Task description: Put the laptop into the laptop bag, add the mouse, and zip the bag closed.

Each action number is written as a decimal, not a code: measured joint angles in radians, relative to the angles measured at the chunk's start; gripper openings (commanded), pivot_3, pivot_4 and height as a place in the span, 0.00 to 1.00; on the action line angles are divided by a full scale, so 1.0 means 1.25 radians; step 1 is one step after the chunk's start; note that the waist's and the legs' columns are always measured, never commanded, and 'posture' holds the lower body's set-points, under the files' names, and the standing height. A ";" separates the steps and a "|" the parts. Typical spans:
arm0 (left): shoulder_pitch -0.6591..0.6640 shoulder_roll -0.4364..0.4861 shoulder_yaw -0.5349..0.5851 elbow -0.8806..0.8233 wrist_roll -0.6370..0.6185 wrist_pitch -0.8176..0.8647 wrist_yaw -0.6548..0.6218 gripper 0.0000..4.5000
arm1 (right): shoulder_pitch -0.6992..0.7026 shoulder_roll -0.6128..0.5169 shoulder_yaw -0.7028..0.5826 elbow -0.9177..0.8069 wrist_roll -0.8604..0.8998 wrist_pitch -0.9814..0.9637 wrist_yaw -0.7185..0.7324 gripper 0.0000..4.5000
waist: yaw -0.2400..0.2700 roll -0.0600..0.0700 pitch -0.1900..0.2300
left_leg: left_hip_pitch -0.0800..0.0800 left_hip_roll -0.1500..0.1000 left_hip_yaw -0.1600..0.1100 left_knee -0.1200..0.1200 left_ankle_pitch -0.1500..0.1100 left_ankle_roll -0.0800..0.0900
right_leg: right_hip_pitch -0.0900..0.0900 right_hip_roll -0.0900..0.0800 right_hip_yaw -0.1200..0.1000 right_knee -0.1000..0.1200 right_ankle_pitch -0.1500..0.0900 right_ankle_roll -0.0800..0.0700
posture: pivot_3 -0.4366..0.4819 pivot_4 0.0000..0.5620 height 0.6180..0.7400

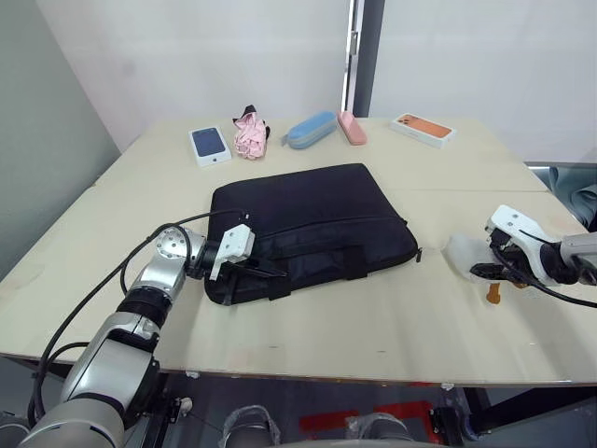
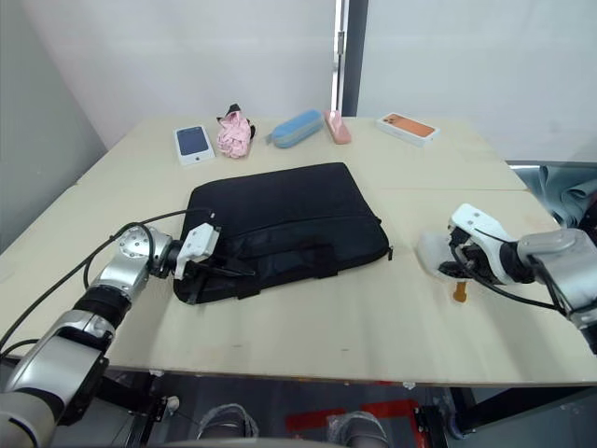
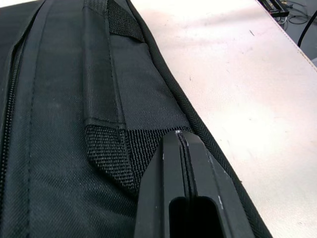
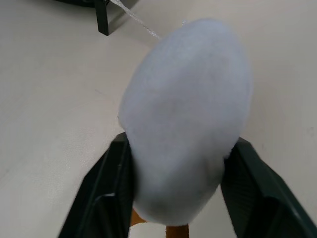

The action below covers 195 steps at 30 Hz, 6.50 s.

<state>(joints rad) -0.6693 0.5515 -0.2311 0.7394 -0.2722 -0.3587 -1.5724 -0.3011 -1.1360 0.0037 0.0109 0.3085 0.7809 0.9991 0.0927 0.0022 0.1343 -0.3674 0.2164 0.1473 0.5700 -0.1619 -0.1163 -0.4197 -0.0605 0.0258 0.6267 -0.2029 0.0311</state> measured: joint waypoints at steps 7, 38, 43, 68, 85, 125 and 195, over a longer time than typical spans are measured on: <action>0.056 0.086 0.000 -0.158 -0.061 0.153 -0.004 0.00 | -0.112 -0.049 -0.061 0.093 0.044 0.068 0.056 0.99 | -0.002 0.000 0.004 | -0.003 0.000 0.001 0.000 0.000 0.000 | -0.005 0.000 0.000 0.000 0.000 0.000 | 0.48 0.27 1.00; 0.257 0.250 0.252 -0.415 -0.243 0.973 0.346 1.00 | -0.384 0.244 0.157 0.366 -0.034 0.007 0.120 0.95 | 0.002 -0.002 0.006 | -0.015 0.001 -0.003 0.006 0.003 0.006 | -0.013 0.001 -0.003 0.004 0.000 -0.002 | 0.48 0.27 1.00; 0.246 0.216 0.236 -0.414 -0.219 0.966 0.379 1.00 | -0.395 0.267 0.163 0.399 -0.053 -0.009 0.146 0.60 | 0.001 -0.001 0.006 | -0.013 0.001 -0.003 0.007 0.003 0.006 | -0.011 0.000 -0.003 0.006 0.000 -0.002 | 0.48 0.27 1.00; 0.065 0.320 0.188 -0.135 -0.050 0.796 0.245 0.22 | -0.171 0.261 0.139 -0.122 0.073 0.174 0.165 0.00 | 0.000 -0.002 0.006 | -0.014 0.011 -0.001 0.004 0.005 0.000 | -0.012 0.007 -0.006 0.002 0.001 -0.005 | 0.48 0.27 1.00; 0.015 0.374 0.167 0.078 0.073 0.611 0.163 0.42 | -0.159 0.353 0.207 -0.234 0.132 0.237 0.049 0.00 | -0.003 -0.002 0.006 | -0.011 0.011 -0.001 0.004 0.002 -0.007 | -0.012 0.007 -0.005 0.004 0.001 -0.005 | 0.48 0.27 1.00; -0.045 -0.096 -0.101 -0.248 0.005 0.268 0.009 0.16 | 0.350 0.072 -0.490 -0.523 0.296 0.134 0.013 0.90 | 0.024 -0.003 0.006 | -0.013 0.010 0.000 0.010 0.002 -0.003 | -0.011 0.005 -0.003 0.007 0.001 -0.004 | 0.48 0.27 1.00; -0.024 -0.068 -0.082 -0.201 0.083 0.129 0.057 0.00 | -0.313 0.255 0.151 0.126 -0.126 0.076 -0.048 0.99 | -0.015 -0.001 0.006 | -0.005 0.010 0.008 0.003 0.002 -0.003 | -0.010 0.005 0.001 0.007 0.002 -0.005 | 0.48 0.27 1.00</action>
<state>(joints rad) -0.6991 0.4666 -0.3334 0.4879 -0.1680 -0.1970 -1.5007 -0.6930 -0.8174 0.1928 0.1684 0.1512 0.8756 0.9389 0.0738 0.0014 0.1417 -0.3732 0.2285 0.1571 0.5743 -0.1589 -0.1198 -0.4324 -0.0546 0.0266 0.6354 -0.2004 0.0253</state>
